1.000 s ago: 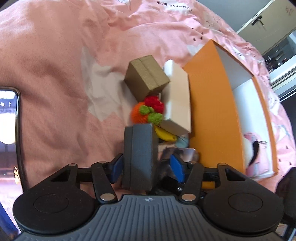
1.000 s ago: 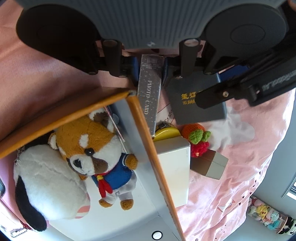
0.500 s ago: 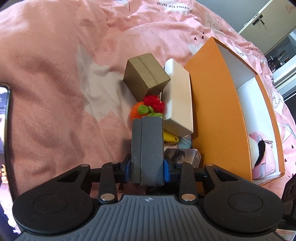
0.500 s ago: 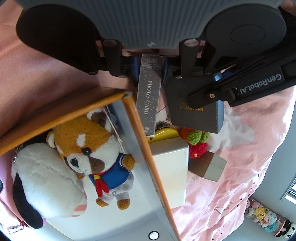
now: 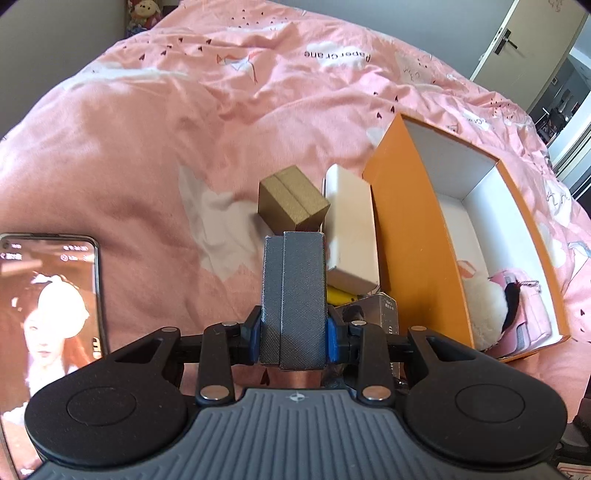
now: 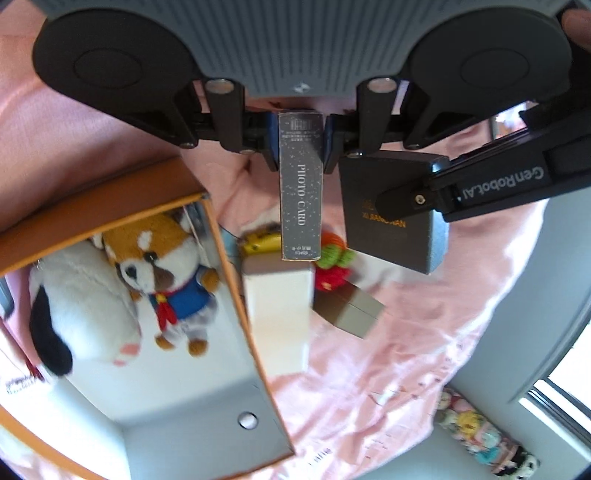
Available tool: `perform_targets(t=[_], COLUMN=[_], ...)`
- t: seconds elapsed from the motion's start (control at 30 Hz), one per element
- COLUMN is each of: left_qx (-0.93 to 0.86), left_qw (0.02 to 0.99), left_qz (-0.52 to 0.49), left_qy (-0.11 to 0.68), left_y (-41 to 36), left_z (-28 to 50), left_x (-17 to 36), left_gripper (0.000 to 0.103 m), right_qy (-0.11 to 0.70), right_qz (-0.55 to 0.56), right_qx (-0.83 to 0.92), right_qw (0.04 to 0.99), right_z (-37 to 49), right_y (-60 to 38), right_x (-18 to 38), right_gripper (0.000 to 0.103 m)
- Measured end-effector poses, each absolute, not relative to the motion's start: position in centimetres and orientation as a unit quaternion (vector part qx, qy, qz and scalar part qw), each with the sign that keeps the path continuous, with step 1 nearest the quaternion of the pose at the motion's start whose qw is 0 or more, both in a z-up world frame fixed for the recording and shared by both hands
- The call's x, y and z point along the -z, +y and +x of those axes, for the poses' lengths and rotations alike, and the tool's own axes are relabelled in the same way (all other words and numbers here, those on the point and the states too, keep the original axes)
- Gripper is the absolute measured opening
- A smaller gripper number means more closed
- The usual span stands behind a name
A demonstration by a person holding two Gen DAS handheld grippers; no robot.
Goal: Organize objects
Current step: 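Carry the card holder and PHOTO CARD box over the white-lined box with both grippers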
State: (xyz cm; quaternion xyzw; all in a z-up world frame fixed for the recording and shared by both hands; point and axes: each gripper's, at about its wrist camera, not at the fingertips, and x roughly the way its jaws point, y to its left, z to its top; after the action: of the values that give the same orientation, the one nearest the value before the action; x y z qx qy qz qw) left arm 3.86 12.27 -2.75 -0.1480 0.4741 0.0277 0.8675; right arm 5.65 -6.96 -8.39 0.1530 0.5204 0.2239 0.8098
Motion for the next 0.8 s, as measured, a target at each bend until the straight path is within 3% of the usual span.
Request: perform_targets(t=[0.3, 0.57, 0.8], left_qx=[-0.009, 0.068, 0.121], left_qw=[0.887, 0.903, 0.89], left_qz=[-0.174, -0.162, -0.14], left_qy=[0.428, 0.391, 0.416], left_y=[12.9, 9.1, 3.4], left_z=[3.6, 6.5, 12.6], left_x=[-1.9, -5.8, -5.0], left_gripper=[0.037, 0.037, 0.037], right_qy=[0.444, 0.381, 0.392], right_qz=[0.17, 0.207, 0.209], right_qx=[-0.27, -0.256, -0.235], right_qw=[0.838, 0.864, 0.864], right_z=[5.7, 8.5, 13.7], right_y=[-8.6, -14.3, -19.1], right_x=[4.5, 0.9, 0.3], right_gripper=[0.024, 0.024, 0.024])
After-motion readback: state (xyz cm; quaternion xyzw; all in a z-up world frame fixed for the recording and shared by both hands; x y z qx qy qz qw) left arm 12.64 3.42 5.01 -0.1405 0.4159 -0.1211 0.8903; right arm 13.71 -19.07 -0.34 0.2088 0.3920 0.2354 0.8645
